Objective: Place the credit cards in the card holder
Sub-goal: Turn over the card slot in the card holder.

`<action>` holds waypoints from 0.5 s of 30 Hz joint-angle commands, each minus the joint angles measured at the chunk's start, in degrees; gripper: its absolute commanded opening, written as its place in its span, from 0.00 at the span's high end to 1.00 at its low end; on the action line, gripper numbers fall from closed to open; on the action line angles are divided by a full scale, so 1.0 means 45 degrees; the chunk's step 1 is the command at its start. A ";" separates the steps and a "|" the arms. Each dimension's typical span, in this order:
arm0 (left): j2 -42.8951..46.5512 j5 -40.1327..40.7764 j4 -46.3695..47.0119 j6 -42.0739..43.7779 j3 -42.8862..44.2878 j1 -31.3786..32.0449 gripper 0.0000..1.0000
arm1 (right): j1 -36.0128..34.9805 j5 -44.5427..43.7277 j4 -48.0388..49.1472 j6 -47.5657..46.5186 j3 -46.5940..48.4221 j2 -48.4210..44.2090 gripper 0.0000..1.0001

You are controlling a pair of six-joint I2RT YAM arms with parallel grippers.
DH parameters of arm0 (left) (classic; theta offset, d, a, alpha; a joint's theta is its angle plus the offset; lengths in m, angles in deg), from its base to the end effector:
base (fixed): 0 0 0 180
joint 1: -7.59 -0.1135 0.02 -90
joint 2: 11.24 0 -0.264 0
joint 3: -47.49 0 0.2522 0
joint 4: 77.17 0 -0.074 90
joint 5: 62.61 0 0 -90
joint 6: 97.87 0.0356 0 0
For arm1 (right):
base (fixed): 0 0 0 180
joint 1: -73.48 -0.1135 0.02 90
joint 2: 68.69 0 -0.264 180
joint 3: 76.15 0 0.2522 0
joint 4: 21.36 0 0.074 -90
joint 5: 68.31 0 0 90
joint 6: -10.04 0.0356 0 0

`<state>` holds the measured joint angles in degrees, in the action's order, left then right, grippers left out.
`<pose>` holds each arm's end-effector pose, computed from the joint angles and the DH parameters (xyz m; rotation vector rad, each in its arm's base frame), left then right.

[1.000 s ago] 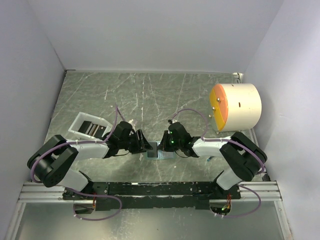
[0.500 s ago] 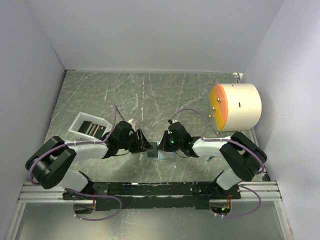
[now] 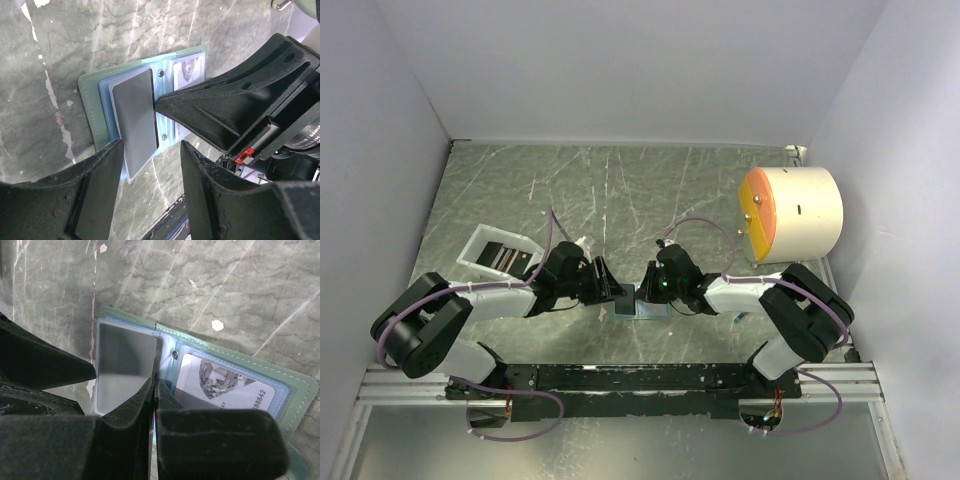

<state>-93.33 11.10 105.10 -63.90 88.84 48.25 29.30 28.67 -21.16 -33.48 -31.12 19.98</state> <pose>0.1903 -0.1766 0.1431 -0.1635 2.5053 -1.1415 0.1948 0.1953 0.1282 -0.0155 2.5134 0.8765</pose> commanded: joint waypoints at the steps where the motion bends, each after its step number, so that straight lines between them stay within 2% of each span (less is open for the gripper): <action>1: 0.0239 -0.0136 0.0902 -0.0215 0.0071 0.0113 0.40 | -0.0142 -0.0439 -0.0875 -0.0134 -0.0250 0.0564 0.98; 15: 0.0079 -0.0495 0.1802 -0.0494 -0.0132 0.0169 0.40 | -0.0145 -0.0530 -0.0890 -0.0111 -0.0311 0.0387 0.98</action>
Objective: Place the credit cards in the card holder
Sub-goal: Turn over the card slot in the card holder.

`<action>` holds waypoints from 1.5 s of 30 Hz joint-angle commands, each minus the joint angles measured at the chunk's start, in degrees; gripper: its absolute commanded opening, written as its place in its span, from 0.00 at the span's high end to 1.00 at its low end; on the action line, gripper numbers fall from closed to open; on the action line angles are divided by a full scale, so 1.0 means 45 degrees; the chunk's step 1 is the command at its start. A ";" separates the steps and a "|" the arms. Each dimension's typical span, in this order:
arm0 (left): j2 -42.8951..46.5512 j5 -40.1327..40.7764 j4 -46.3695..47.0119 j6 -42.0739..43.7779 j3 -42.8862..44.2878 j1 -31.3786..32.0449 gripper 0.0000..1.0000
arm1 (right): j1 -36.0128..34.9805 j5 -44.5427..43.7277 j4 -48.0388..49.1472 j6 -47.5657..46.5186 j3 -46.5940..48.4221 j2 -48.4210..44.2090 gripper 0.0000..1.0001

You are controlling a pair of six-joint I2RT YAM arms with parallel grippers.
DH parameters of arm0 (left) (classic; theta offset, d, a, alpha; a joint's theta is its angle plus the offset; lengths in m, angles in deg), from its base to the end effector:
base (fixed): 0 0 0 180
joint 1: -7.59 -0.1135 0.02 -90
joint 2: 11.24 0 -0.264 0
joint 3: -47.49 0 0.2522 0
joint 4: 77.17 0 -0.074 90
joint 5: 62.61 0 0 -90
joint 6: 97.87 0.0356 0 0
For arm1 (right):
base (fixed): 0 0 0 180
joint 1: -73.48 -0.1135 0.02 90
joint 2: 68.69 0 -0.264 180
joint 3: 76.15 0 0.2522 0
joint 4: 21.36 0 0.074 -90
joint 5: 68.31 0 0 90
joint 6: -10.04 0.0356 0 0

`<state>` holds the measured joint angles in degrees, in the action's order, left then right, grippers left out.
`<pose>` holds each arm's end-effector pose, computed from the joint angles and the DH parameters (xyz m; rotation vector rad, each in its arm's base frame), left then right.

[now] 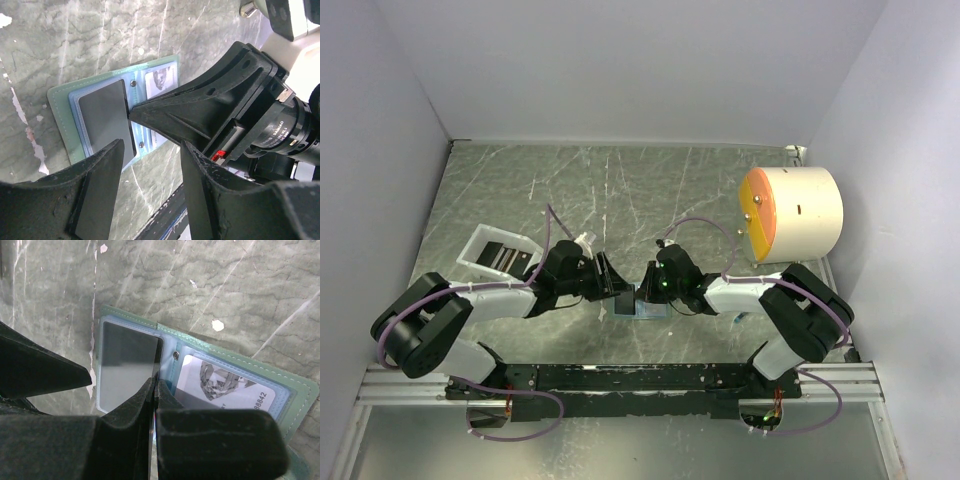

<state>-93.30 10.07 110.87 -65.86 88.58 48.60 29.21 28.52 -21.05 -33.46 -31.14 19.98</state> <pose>0.1927 -0.1816 0.1509 -0.1591 2.4229 -1.2399 0.1946 0.1956 0.1283 -0.0157 2.5113 0.8758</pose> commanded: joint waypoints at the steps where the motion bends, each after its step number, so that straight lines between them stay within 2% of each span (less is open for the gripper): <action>1: 0.0145 -0.0061 0.0101 0.0027 0.0008 0.0091 0.40 | -0.0123 -0.0514 -0.0918 -0.0133 -0.0303 0.0377 0.98; 5: 0.0587 0.0970 -0.1845 0.0555 0.0321 0.0070 0.40 | -0.0123 -0.0485 -0.0895 -0.0121 -0.0312 0.0445 0.98; 8: 0.0904 0.1421 -0.2543 0.0644 0.0303 0.0079 0.39 | -0.0123 -0.0484 -0.0860 -0.0118 -0.0351 0.0476 0.98; 16: 0.0449 0.0965 -0.1618 0.0508 0.0095 0.0068 0.39 | -0.0123 -0.0467 -0.0840 -0.0119 -0.0318 0.0570 0.98; 45: -0.0341 0.0369 -0.0694 0.0367 0.0163 0.0082 0.39 | -0.0123 -0.0468 -0.0840 -0.0119 -0.0342 0.0490 0.98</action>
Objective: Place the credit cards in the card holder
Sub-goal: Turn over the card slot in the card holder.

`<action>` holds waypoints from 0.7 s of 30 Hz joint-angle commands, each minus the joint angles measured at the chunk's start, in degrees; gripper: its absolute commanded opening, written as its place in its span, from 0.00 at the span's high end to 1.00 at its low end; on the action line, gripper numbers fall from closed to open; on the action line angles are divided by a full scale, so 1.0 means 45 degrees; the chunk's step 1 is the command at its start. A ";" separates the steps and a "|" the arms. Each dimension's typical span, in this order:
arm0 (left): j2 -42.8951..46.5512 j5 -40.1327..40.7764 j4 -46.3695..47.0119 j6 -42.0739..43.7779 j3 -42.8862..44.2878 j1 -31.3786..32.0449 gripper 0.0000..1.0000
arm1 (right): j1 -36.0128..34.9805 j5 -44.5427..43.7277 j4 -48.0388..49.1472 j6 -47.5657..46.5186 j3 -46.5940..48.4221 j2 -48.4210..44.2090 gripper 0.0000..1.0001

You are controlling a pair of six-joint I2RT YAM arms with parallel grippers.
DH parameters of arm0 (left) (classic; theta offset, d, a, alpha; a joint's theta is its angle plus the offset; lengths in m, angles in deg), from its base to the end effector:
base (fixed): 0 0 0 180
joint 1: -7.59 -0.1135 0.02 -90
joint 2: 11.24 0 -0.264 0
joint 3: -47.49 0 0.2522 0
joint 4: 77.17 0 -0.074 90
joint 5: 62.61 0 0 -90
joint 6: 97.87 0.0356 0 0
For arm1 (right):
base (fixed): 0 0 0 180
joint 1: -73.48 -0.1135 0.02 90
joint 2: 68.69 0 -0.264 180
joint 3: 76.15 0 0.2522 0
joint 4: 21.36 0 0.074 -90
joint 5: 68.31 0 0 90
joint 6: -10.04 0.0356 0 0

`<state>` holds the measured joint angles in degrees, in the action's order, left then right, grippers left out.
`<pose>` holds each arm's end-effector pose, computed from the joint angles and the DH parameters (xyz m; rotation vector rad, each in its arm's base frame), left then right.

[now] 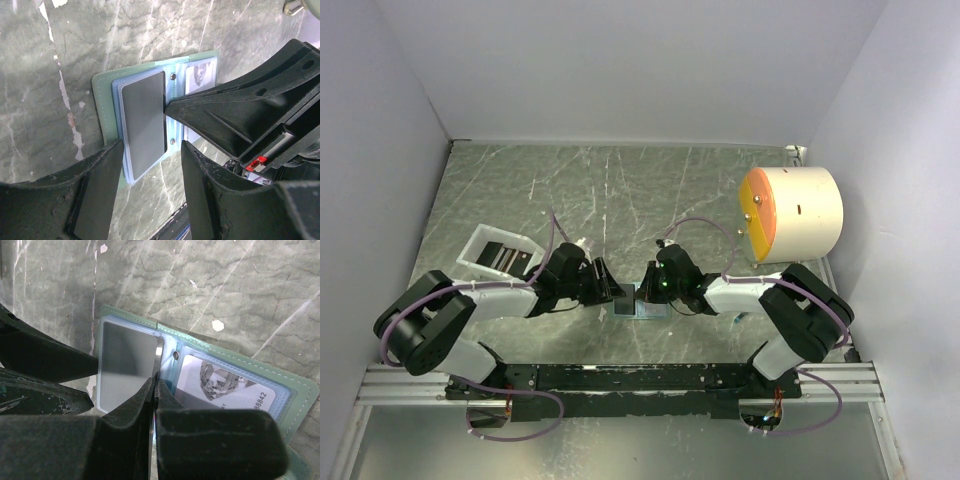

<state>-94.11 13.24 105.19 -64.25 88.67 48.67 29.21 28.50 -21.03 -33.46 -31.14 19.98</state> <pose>0.1899 -0.1771 0.1389 -0.1881 2.5094 -1.0996 0.1946 0.1956 0.1283 -0.0156 2.5108 0.8757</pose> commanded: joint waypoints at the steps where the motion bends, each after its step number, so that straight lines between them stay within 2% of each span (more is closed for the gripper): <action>1: -0.0149 -0.0300 0.0535 0.0033 0.0162 0.0063 0.39 | -0.0128 -0.0461 -0.0845 -0.0119 -0.0344 0.0487 0.98; 21: -0.0190 -0.0571 0.1120 -0.0075 0.0098 0.0060 0.40 | -0.0126 -0.0441 -0.0789 -0.0099 -0.0342 0.0481 0.98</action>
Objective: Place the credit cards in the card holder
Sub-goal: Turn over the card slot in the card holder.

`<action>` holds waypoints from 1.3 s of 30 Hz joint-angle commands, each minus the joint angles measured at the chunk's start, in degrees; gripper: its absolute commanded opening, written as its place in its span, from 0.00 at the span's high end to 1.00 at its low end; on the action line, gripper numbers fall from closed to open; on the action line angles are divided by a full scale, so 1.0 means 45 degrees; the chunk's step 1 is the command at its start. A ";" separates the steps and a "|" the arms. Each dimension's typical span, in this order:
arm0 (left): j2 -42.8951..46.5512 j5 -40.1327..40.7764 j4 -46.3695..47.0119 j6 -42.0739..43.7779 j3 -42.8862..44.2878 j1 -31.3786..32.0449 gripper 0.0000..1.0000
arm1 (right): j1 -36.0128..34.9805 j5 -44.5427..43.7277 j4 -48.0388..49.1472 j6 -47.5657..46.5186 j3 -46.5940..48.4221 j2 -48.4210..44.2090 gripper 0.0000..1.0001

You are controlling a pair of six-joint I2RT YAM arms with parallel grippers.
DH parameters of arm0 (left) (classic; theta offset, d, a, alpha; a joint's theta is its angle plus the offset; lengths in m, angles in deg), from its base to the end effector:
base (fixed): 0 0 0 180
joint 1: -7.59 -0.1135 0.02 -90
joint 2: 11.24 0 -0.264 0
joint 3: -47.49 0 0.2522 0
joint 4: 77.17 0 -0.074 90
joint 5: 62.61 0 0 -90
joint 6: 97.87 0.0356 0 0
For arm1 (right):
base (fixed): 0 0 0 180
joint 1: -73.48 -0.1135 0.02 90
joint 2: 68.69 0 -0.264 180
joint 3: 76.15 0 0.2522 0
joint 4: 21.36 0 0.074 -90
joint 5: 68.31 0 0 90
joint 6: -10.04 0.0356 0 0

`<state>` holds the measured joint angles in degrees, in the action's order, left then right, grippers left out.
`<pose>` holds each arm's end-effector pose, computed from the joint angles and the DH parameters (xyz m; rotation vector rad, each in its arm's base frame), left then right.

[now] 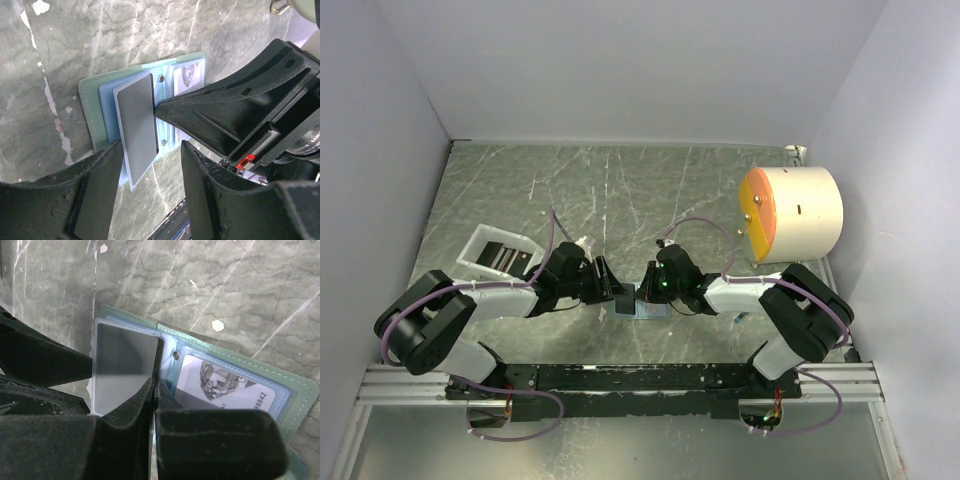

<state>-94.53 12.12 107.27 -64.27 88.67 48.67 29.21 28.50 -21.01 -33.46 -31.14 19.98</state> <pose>0.1913 -0.1792 0.1404 -0.1693 2.4882 -1.1391 0.1946 0.1956 0.1283 -0.0156 2.5104 0.8759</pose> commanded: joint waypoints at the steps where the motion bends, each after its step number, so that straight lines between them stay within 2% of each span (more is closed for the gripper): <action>1: -0.0102 -0.0334 0.0707 -0.0099 0.0083 0.0054 0.40 | -0.0123 -0.0429 -0.0792 -0.0099 -0.0342 0.0491 0.98; 13: 0.0146 -0.0678 0.1149 -0.0253 0.0108 0.0072 0.40 | -0.0140 -0.0381 -0.0778 -0.0215 -0.0323 0.0024 0.97; 25: 0.0033 -0.0944 0.1506 -0.0227 0.0379 0.0261 0.39 | -0.0103 -0.1013 -0.2005 -0.0488 0.0014 -0.1466 0.89; 33: -0.0093 -0.1055 0.1717 -0.0207 0.0610 0.0413 0.39 | 0.0005 -0.2394 -0.2939 -0.0399 -0.0199 -0.3014 0.87; 39: -0.0332 -0.1084 0.1639 -0.0051 0.1134 0.0715 0.39 | 0.0070 -0.3906 -0.4064 -0.0158 -0.0560 -0.5000 0.86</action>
<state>-95.05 8.47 112.27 -65.38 90.90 50.70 29.19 17.40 -34.78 -34.90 -32.19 2.51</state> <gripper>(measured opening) 0.609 0.138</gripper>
